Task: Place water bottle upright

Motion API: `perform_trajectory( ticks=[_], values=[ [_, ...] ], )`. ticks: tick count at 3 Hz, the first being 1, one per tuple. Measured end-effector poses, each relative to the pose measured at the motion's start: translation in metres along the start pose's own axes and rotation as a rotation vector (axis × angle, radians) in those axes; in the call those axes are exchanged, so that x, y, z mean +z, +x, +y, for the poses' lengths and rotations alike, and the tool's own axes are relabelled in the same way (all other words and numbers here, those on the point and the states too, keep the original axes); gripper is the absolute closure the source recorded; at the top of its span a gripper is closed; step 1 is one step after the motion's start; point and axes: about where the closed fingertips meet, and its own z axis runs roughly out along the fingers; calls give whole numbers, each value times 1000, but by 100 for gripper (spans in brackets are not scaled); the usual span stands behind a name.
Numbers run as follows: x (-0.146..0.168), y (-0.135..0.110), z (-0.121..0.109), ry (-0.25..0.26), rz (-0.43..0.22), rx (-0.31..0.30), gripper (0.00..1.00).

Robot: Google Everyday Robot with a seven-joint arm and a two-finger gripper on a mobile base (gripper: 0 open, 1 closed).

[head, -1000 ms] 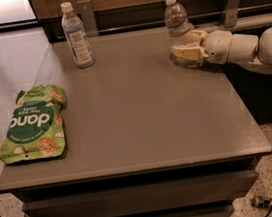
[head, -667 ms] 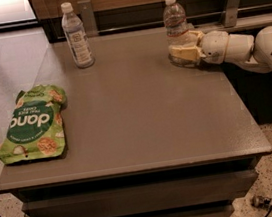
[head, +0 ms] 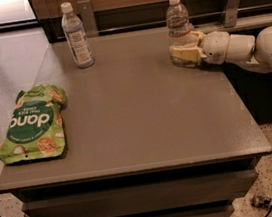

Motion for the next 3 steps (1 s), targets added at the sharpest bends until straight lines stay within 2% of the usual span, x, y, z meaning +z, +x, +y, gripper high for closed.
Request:
perform_trajectory(
  ticks=[3],
  values=[
    [0, 0, 0, 0, 0, 0, 100]
  ],
)
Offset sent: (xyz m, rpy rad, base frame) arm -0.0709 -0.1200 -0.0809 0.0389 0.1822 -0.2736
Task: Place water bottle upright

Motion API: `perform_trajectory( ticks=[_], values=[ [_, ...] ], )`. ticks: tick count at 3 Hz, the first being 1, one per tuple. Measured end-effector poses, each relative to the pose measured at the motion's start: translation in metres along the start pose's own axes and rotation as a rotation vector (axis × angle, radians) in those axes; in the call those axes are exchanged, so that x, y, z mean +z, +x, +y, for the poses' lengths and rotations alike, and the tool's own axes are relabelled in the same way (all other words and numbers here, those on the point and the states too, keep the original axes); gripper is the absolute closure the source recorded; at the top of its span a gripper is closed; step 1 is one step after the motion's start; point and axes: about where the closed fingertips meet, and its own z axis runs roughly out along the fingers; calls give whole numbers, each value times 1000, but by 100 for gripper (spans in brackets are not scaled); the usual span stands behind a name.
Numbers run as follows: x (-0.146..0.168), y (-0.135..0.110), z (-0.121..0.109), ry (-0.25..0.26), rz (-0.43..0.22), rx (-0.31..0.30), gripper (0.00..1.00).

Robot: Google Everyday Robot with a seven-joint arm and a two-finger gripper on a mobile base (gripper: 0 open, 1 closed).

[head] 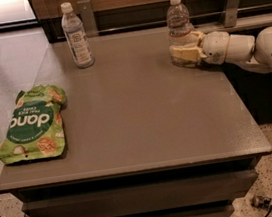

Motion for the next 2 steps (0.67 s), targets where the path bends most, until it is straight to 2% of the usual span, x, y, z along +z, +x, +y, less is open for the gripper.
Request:
perform_trajectory(
  ticks=[2],
  values=[
    [0, 0, 0, 0, 0, 0, 100]
  ],
)
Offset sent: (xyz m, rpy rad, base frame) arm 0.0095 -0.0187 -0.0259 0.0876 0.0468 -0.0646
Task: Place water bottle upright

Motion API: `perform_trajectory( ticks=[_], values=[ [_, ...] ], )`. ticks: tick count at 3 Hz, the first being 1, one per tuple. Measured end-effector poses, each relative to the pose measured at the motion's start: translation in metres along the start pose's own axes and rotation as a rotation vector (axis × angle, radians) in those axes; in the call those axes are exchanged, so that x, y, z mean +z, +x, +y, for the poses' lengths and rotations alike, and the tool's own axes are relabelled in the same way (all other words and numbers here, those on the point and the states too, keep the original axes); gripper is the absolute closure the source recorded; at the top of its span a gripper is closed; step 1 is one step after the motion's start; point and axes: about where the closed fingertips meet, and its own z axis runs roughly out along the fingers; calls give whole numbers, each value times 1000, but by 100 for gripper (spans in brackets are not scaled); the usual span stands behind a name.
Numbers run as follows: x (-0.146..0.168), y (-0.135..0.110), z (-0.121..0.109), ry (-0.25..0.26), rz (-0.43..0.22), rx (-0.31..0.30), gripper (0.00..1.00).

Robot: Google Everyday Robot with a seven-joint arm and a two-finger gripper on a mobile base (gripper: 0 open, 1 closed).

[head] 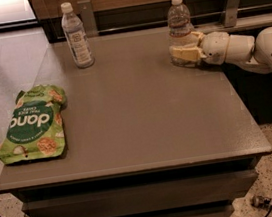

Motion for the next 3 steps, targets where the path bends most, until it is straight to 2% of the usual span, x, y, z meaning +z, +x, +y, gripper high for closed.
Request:
perform_trajectory(
  ticks=[2, 3],
  values=[
    [2, 0, 1, -2, -1, 0, 96],
    [5, 0, 2, -7, -2, 1, 74]
  ],
)
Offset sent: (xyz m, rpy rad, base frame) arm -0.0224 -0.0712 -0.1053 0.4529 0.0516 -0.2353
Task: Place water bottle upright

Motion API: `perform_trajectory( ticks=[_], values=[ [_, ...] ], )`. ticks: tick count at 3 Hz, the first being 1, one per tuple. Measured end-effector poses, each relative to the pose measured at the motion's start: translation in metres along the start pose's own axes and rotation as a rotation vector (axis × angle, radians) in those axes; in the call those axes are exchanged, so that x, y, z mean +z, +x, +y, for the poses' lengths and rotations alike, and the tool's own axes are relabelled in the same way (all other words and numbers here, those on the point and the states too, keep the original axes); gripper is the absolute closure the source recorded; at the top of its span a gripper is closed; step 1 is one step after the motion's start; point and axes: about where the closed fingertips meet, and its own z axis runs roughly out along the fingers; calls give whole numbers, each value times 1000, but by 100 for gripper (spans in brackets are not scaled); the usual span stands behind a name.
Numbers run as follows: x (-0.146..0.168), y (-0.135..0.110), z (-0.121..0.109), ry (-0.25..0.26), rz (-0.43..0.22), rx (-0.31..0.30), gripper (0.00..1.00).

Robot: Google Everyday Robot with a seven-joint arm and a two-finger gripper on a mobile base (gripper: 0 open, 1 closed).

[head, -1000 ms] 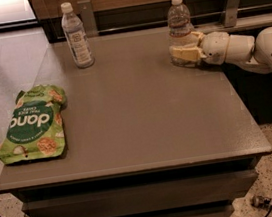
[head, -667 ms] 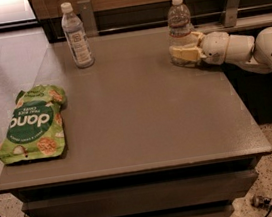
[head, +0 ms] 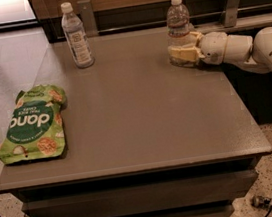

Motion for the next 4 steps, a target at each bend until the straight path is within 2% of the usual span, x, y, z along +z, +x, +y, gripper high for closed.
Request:
perform_trajectory(
  ticks=[1, 2, 3, 4],
  values=[
    [3, 0, 1, -4, -1, 0, 43],
    [3, 0, 1, -4, -1, 0, 19],
    [7, 0, 3, -11, -2, 1, 0],
    [7, 0, 3, -11, -2, 1, 0]
  ],
)
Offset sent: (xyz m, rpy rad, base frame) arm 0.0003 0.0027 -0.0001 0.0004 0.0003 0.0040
